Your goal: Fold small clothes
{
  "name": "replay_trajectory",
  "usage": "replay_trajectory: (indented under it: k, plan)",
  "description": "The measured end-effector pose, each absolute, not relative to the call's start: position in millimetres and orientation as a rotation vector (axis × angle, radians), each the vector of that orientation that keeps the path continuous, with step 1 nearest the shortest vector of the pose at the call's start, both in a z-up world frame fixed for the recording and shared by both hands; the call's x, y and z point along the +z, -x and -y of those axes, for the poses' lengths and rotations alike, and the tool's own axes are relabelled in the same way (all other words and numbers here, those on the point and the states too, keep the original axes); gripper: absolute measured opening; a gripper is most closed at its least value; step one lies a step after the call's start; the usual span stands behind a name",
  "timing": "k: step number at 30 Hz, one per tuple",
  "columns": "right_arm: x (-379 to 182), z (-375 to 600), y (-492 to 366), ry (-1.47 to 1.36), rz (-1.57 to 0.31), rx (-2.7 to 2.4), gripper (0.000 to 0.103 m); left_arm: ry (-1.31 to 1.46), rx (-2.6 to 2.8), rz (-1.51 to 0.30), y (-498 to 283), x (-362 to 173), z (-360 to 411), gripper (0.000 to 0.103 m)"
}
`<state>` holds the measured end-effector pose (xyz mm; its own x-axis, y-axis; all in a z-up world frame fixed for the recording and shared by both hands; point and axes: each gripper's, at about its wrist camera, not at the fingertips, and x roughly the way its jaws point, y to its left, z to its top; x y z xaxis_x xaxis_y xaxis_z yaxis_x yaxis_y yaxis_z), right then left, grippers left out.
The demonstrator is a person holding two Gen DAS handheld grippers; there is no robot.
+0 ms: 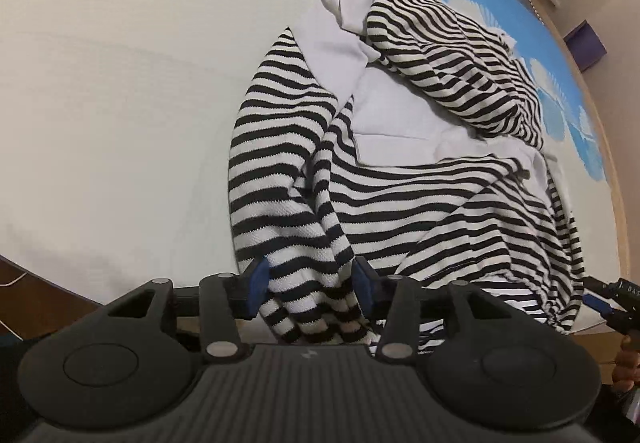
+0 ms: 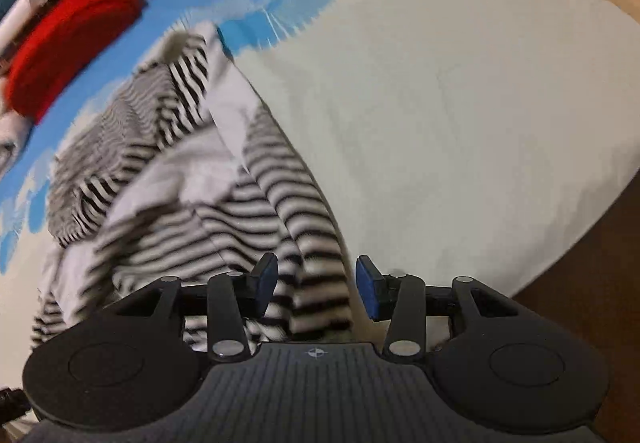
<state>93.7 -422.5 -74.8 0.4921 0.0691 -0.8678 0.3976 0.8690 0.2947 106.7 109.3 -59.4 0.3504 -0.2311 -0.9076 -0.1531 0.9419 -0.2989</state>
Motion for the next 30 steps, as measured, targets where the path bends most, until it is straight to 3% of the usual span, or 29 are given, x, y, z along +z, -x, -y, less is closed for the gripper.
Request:
replay_trajectory:
  k: [21,23,24,25,26,28,30]
  plan:
    - [-110.7,392.2,-100.8,-0.291,-1.207,-0.213,0.050,0.249,-0.001,-1.292,-112.4,-85.9,-92.0,0.052]
    - [-110.7,391.4,-101.1,-0.281,-1.203,-0.209,0.049,0.226,-0.010,-1.285,-113.3,-84.6,-89.3,0.029]
    - [-110.6,391.1,-101.3,-0.276,-1.201,-0.205,0.048,0.217,-0.020,-1.279,-113.4,-83.7,-88.2,0.022]
    - [-110.0,390.4,-101.0,-0.276,-1.196,-0.194,0.037,0.215,-0.034,-1.273,-113.8,-82.6,-86.9,0.013]
    - [-108.8,389.2,-100.9,-0.281,-1.189,-0.176,0.022,0.212,-0.043,-1.265,-113.8,-81.0,-86.0,0.010]
    - [-101.4,387.6,-99.3,-0.290,-1.141,-0.142,0.005,0.215,-0.047,-1.243,-113.2,-75.9,-85.3,0.010]
    - [-92.9,390.8,-97.0,-0.326,-1.078,-0.119,0.005,0.249,-0.049,-1.229,-113.6,-71.9,-87.7,0.011]
